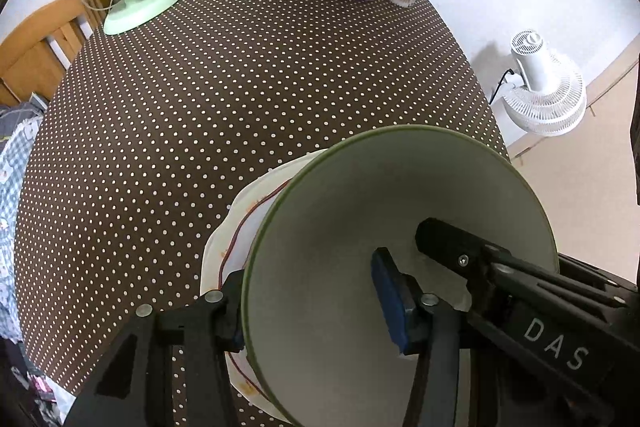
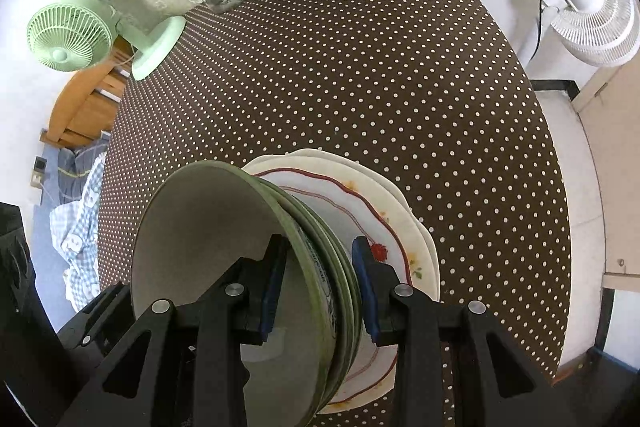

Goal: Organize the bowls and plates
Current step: 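Lower the bowl stack onto the plates and open the right gripper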

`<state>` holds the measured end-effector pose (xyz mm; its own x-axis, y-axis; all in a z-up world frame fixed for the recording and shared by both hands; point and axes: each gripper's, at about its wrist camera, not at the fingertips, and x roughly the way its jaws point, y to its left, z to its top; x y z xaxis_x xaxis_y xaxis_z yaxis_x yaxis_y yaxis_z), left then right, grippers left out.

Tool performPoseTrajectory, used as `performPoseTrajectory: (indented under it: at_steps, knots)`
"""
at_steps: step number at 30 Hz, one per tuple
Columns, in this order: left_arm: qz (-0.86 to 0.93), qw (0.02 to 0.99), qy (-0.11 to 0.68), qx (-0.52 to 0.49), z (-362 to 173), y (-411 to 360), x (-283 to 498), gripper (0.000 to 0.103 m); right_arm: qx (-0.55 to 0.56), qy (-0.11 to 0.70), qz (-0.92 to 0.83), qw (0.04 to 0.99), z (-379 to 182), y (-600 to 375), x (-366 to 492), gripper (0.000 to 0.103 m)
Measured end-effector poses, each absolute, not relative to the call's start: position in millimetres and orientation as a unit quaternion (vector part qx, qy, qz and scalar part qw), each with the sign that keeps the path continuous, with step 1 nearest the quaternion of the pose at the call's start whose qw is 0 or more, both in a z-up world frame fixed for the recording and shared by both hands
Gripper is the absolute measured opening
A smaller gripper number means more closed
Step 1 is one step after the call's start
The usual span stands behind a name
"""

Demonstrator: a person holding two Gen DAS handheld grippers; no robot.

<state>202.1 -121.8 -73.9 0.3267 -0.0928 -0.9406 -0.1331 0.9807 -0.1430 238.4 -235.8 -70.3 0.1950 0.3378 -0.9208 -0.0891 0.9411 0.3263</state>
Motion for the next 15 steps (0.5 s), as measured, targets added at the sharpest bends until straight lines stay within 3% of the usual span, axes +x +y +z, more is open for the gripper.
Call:
performPoseTrajectory:
  at_steps: [5, 10, 11, 12, 14, 15]
  knots:
    - [0.020, 0.812, 0.575, -0.097, -74.0, -121.3, 198.3, 0.051, 0.109, 0.612, 0.148, 0.769, -72.3, -240.3, 236.8, 0.039]
    - [0.033, 0.808, 0.577, -0.111, -75.4, -119.9, 192.0, 0.059, 0.093, 0.599, 0.156, 0.780, -67.8, -242.2, 230.5, 0.040]
    - [0.035, 0.808, 0.578, -0.110, -75.2, -120.8, 190.4, 0.061, 0.089, 0.598, 0.157, 0.781, -67.2, -242.3, 228.4, 0.043]
    - [0.036, 0.809, 0.577, -0.109, -74.1, -122.0, 189.1, 0.063, 0.085, 0.598, 0.155, 0.782, -66.1, -242.3, 226.4, 0.056]
    - [0.037, 0.814, 0.570, -0.103, -68.7, -125.4, 185.8, 0.074, 0.084, 0.591, 0.155, 0.787, -62.5, -245.2, 222.2, 0.070]
    - [0.038, 0.817, 0.567, -0.099, -66.1, -127.4, 184.1, 0.076, 0.081, 0.585, 0.156, 0.792, -59.1, -246.6, 219.8, 0.071]
